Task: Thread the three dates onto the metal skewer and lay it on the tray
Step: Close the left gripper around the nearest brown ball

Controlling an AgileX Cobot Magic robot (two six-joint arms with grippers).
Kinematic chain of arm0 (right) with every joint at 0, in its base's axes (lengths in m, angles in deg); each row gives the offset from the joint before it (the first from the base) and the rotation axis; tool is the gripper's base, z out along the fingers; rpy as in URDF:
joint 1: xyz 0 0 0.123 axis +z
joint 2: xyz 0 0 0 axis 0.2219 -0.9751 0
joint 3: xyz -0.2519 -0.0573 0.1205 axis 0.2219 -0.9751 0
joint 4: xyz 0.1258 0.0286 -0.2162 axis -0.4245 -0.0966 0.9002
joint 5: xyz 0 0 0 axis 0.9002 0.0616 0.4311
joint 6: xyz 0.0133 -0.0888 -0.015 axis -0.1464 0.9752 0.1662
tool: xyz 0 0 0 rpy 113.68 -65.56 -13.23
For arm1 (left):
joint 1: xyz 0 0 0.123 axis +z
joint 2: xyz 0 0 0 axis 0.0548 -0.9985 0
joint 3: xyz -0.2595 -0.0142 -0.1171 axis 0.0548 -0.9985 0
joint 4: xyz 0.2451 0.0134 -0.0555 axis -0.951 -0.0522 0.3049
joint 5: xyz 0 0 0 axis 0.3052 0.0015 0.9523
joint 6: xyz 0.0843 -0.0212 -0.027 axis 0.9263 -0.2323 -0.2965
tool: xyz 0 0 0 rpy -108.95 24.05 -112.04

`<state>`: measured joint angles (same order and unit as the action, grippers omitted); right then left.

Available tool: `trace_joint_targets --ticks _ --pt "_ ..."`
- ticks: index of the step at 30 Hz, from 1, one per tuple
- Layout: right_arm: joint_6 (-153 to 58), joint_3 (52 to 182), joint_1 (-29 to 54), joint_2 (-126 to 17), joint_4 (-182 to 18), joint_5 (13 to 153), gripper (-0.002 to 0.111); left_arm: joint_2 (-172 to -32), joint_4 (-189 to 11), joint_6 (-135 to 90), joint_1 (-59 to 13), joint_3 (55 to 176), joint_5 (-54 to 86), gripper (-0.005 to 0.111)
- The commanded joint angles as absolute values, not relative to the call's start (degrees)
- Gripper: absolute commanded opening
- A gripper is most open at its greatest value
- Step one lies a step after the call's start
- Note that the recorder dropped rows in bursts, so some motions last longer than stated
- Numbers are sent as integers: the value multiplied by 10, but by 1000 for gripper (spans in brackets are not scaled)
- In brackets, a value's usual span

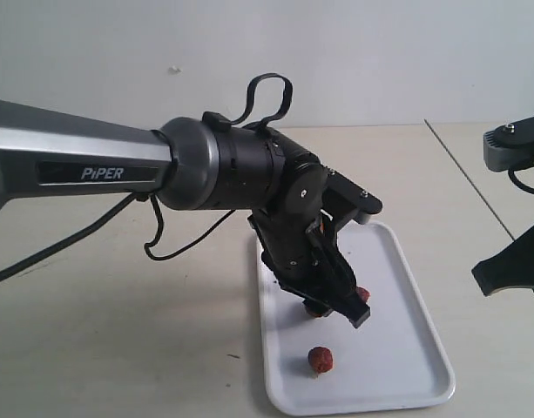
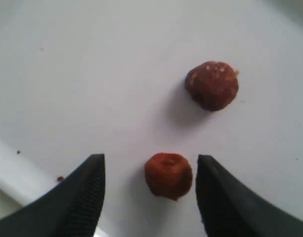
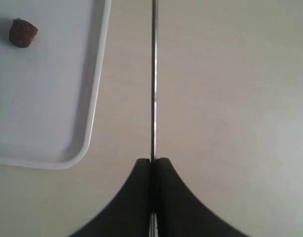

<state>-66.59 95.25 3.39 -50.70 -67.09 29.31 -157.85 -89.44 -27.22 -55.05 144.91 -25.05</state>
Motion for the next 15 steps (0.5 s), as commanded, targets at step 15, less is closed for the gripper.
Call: trace_joint_targets --ticks 15 --pt "-661 958 32 -505 -668 298 0 -1594 -877 -272 -552 1451 -257 55"
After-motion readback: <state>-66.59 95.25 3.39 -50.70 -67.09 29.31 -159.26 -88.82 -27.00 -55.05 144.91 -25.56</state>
